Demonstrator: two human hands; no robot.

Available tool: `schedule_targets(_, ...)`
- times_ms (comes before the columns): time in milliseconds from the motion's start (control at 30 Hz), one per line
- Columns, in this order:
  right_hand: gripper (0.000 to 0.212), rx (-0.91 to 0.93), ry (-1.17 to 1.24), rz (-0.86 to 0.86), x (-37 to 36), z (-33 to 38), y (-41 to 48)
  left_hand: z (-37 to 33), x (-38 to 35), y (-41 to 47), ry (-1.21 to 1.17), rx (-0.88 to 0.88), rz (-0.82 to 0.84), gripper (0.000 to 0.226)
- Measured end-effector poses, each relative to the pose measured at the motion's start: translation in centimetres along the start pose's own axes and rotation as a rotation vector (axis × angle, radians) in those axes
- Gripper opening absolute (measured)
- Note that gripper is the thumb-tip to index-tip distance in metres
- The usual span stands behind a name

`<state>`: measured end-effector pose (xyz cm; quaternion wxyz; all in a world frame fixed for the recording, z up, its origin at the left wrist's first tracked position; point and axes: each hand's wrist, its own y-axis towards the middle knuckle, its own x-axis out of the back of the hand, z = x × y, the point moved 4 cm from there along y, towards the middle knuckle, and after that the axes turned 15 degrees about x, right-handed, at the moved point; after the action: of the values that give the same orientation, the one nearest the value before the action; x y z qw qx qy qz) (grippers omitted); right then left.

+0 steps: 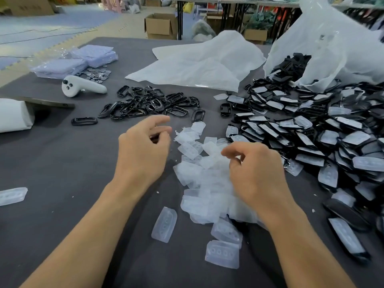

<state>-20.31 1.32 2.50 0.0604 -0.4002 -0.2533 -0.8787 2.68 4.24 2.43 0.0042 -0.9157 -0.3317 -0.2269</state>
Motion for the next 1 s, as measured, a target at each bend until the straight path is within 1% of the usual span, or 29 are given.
schedule_targets(67, 0.032, -0.053, -0.016, -0.048, 1.1, -0.9, 0.0, -0.9, -1.2, -1.8, -0.021, -0.054, 0.041, 0.043)
schedule_targets(133, 0.035, -0.09, -0.047, -0.097, 2.6, -2.0, 0.0, -1.2, -2.4, -3.1, -0.029, -0.041, 0.121, 0.051)
schedule_targets(167, 0.038, -0.103, -0.056, -0.11, 3.3, -2.6, 0.0, -1.1, -2.8, -3.5, -0.007, -0.034, 0.152, 0.051)
schedule_targets(233, 0.041, -0.124, -0.042, -0.101, 4.3, -3.6, -0.1, -0.5, -3.2, -3.8, 0.04, -0.027, 0.159, 0.041)
schedule_targets(300, 0.033, -0.146, -0.018, -0.028, 4.6, -4.3, -0.2, 0.0, -2.7, -3.6, 0.056, -0.028, 0.115, 0.025)
schedule_targets(367, 0.016, -0.175, -0.017, 0.09, 4.1, -4.4, -0.4, 0.3, -2.2, -3.2, 0.047, -0.007, 0.084, 0.014)
schedule_targets(400, 0.012, -0.193, -0.015, 0.141, 3.8, -4.3, -0.5, 0.4, -2.0, -3.1, 0.04, 0.012, 0.079, 0.011)
schedule_targets(433, 0.016, -0.213, -0.009, 0.181, 3.5, -4.1, -0.6, 0.4, -1.9, -3.0, 0.039, 0.031, 0.072, 0.012)
schedule_targets(533, 0.026, -0.234, -0.022, 0.247, 3.0, -3.6, -0.7, 0.3, -1.9, -2.8, 0.085, 0.06, 0.047, 0.025)
schedule_targets(600, 0.024, -0.218, -0.072, 0.261, 3.0, -3.3, -0.6, 0.3, -2.1, -2.9, 0.097, 0.078, 0.06, 0.021)
schedule_targets(667, 0.017, -0.194, -0.118, 0.249, 3.1, -2.8, -0.6, 0.2, -2.4, -3.2, 0.089, 0.069, 0.095, 0.011)
schedule_targets(700, 0.013, -0.182, -0.132, 0.23, 3.2, -2.6, -0.6, 0.1, -2.5, -3.3, 0.079, 0.058, 0.116, 0.01)
schedule_targets(767, 0.009, -0.162, -0.139, 0.183, 3.5, -2.2, -0.7, 0.0, -2.6, -3.5, 0.064, 0.035, 0.154, 0.021)
schedule_targets(867, 0.014, -0.134, -0.125, 0.116, 4.1, -1.9, -0.8, 0.0, -2.9, -3.5, 0.086, -0.001, 0.194, 0.036)
schedule_targets(933, 0.017, -0.121, -0.075, 0.075, 4.4, -1.8, -0.7, 0.0, -3.2, -3.4, 0.102, -0.004, 0.219, 0.039)
schedule_targets(1000, 0.016, -0.107, -0.005, 0.043, 4.3, -1.5, -0.7, 0.1, -3.3, -3.3, 0.099, 0.009, 0.22, 0.038)
